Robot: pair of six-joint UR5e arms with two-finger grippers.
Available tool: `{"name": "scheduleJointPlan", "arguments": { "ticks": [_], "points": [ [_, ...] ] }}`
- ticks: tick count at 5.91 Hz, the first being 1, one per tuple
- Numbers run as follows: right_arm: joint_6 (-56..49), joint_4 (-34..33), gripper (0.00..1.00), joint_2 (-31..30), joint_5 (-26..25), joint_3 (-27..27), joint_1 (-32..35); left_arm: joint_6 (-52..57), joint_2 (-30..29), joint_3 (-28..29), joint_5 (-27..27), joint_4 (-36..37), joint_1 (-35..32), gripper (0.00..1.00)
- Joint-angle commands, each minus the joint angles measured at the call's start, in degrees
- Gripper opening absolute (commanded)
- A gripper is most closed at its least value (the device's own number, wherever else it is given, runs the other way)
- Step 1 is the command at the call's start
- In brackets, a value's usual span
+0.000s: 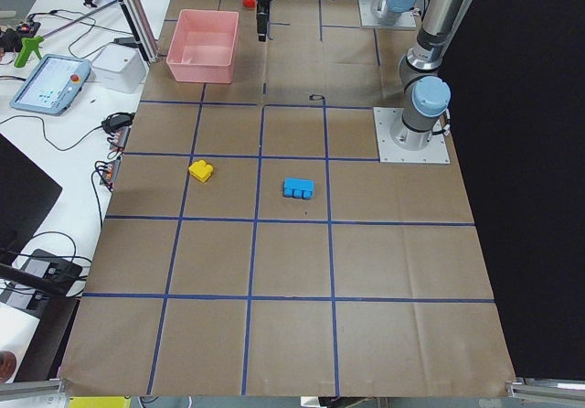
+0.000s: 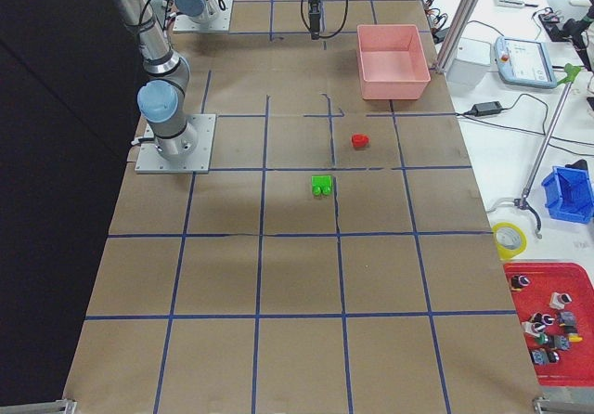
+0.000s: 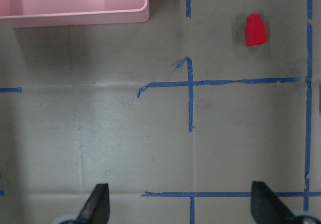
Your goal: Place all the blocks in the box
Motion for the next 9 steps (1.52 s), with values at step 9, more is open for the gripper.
{"name": "scheduleJointPlan", "arguments": {
  "ticks": [9],
  "points": [
    [-0.18,0.18,1.0,-0.18,-0.19,0.18,0.0,25.3,0.79,-1.36,0.09,1.5,21.1,0.99]
  ]
}}
